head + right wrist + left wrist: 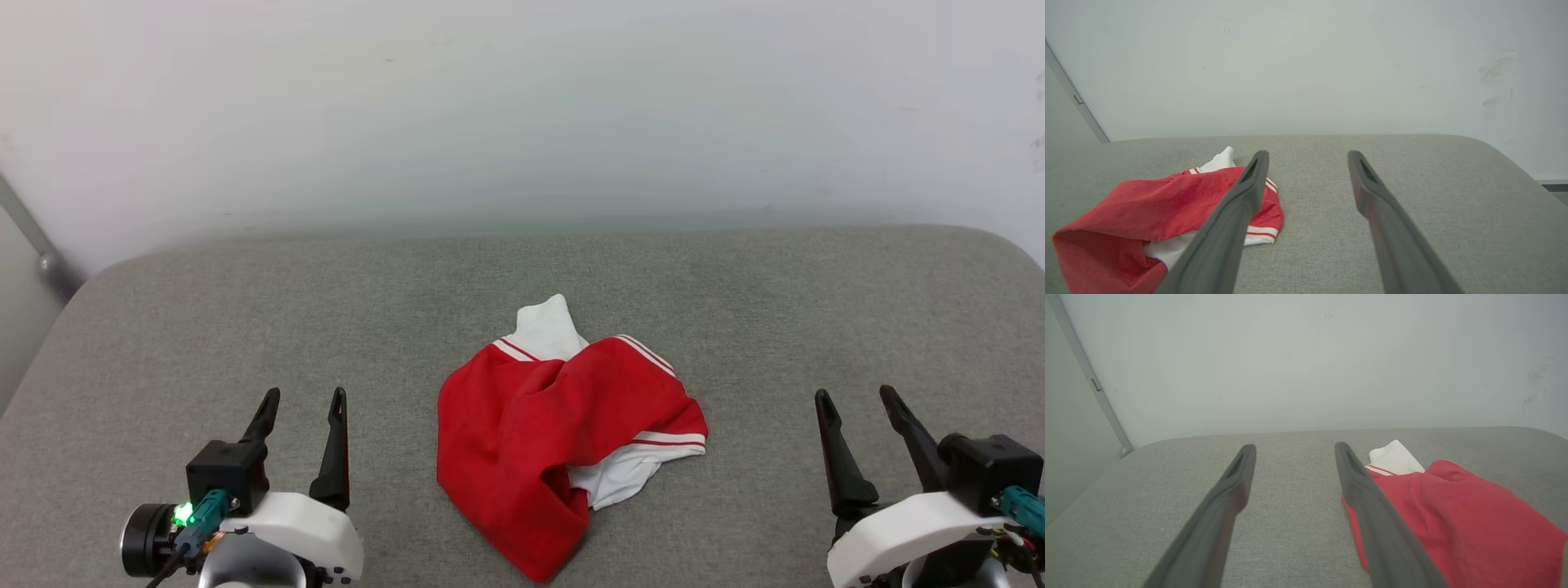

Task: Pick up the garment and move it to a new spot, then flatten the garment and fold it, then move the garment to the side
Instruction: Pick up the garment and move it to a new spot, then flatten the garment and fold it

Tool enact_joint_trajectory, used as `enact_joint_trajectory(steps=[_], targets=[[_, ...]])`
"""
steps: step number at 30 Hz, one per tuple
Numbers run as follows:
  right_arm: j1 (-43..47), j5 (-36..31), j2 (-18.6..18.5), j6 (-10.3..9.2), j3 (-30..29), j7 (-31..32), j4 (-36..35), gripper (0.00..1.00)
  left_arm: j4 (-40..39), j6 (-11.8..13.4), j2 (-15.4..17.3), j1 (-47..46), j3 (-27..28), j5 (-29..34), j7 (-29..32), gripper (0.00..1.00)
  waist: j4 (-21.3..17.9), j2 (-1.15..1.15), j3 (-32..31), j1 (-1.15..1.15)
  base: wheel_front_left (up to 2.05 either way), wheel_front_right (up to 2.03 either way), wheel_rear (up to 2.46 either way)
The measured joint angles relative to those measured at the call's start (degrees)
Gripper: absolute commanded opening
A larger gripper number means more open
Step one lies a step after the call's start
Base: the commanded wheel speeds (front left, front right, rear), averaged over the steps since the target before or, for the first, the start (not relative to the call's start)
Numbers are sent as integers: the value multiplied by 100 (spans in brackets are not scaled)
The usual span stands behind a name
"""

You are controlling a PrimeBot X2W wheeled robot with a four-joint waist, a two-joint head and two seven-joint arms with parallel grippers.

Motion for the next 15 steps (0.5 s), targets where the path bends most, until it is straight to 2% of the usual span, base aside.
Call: enact_joint_trajectory(steps=[8,13,15], targets=[[-1,-79,1,1,-22,115,87,100,-41,36,14,3,-2,-58,54,100,-33,0,20,0,0,0,0],[-69,-283,-3,0,-254,390,548,100,-77,46,-40,2,-38,-99,-40,100,68,0,84,0,0,0,0],[-186,-152,-5,0,-315,577,826,100,-77,26,-96,-31,-107,-96,-81,100,162,0,119,0,0,0,0]])
